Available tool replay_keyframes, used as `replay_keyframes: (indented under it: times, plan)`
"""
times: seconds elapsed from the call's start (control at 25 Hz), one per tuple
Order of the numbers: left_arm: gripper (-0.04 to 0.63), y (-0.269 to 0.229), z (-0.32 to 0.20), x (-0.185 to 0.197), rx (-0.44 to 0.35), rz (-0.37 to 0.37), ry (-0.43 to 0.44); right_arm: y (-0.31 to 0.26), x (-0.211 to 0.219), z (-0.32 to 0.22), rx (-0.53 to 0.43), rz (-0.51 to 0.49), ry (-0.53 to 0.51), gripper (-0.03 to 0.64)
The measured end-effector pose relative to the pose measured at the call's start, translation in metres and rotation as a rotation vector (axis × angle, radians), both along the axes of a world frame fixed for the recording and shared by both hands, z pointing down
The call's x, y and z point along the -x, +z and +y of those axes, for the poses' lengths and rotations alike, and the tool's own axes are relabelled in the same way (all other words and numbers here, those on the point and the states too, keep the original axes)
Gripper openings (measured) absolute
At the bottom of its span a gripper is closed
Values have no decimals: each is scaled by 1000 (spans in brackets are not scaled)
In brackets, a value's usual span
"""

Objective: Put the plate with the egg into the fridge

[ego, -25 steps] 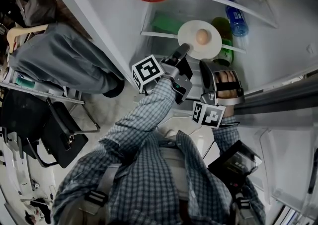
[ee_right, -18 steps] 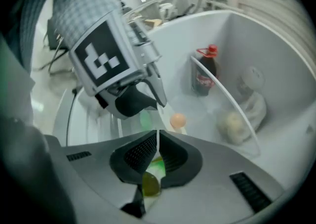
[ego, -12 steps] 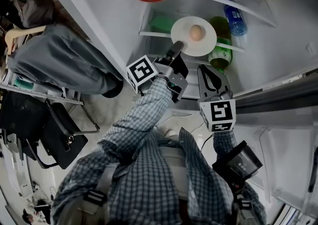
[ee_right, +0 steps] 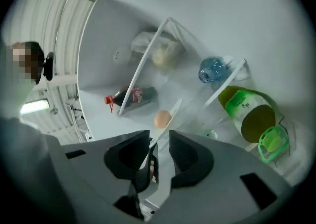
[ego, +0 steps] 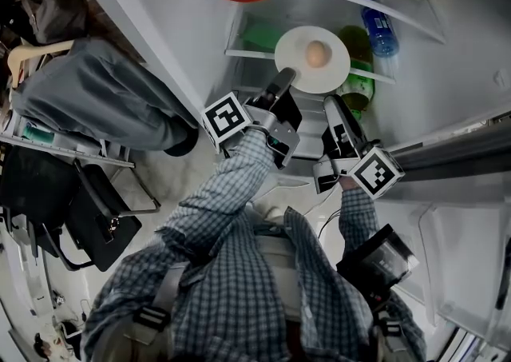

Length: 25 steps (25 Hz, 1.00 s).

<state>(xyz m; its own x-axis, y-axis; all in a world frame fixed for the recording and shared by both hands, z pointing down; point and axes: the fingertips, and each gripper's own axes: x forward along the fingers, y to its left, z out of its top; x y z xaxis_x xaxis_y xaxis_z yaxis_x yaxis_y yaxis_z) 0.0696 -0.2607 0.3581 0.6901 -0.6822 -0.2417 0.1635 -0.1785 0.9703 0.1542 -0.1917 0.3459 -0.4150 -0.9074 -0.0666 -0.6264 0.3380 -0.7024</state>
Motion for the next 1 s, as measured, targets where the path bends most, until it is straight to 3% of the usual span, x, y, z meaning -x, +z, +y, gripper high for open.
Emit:
replay_keyframes:
  times: [0.16,0.52,0.64,0.72,1.0]
  plan:
    - [40,-1,4,1,-10,10,5,1,-8,-5,32,-154,17,110]
    - [40,3,22,4,-8,10,20,2,-12,-5,62,-363,37,109]
    - [40,4,28,5,-3,14,21,5,-11,-4,93,-399,38,107]
    - [40,4,32,6,-2,13,19,8,-11,-3,113,-420,39,57]
    - [34,6,43,10,-4,-8,0,13,-7,6,153,-440,49,32]
